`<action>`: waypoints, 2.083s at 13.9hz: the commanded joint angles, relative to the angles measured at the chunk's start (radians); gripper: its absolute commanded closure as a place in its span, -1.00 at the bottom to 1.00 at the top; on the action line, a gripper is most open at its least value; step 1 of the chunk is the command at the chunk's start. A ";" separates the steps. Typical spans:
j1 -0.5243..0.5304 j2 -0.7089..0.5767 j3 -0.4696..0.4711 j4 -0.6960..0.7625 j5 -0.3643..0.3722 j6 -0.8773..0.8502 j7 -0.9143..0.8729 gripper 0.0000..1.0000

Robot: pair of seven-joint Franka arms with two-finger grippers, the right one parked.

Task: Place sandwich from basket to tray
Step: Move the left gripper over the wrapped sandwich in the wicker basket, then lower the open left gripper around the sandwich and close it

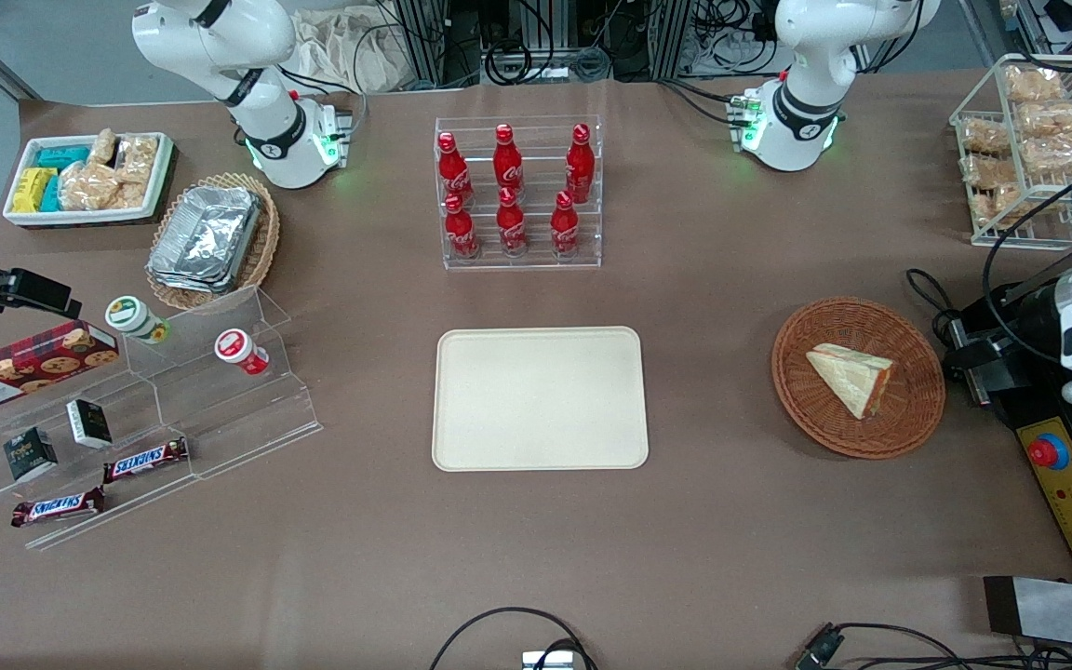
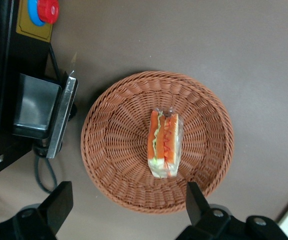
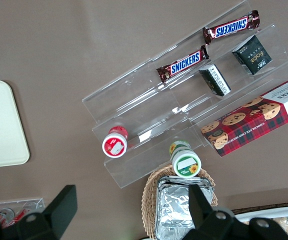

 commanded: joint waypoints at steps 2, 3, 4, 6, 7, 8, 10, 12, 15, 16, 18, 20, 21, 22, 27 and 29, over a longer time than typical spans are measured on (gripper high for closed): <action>-0.007 -0.032 -0.008 -0.161 -0.015 0.191 -0.094 -1.00; -0.011 -0.032 -0.011 -0.207 -0.015 0.260 -0.117 -1.00; -0.014 -0.029 -0.014 -0.235 -0.015 0.302 -0.140 -1.00; -0.034 -0.021 -0.017 -0.258 -0.017 0.341 -0.171 -1.00; -0.042 -0.015 -0.017 -0.270 -0.017 0.356 -0.180 -1.00; -0.051 -0.004 -0.017 -0.275 -0.018 0.365 -0.182 -1.00; -0.083 0.017 -0.017 -0.277 -0.035 0.370 -0.183 -1.00; -0.090 0.028 -0.017 -0.280 -0.053 0.384 -0.183 -1.00; -0.103 0.052 -0.018 -0.298 -0.055 0.439 -0.182 -1.00; -0.105 0.059 -0.018 -0.298 -0.055 0.440 -0.182 -1.00; -0.105 0.071 -0.018 -0.298 -0.055 0.456 -0.182 -1.00; -0.105 0.085 -0.018 -0.298 -0.055 0.465 -0.179 -1.00; -0.105 0.089 -0.018 -0.298 -0.055 0.471 -0.178 -1.00; -0.105 0.097 -0.018 -0.300 -0.053 0.483 -0.178 -1.00; -0.105 0.132 -0.018 -0.303 -0.052 0.517 -0.165 -1.00; -0.105 0.138 -0.018 -0.303 -0.049 0.519 -0.163 -1.00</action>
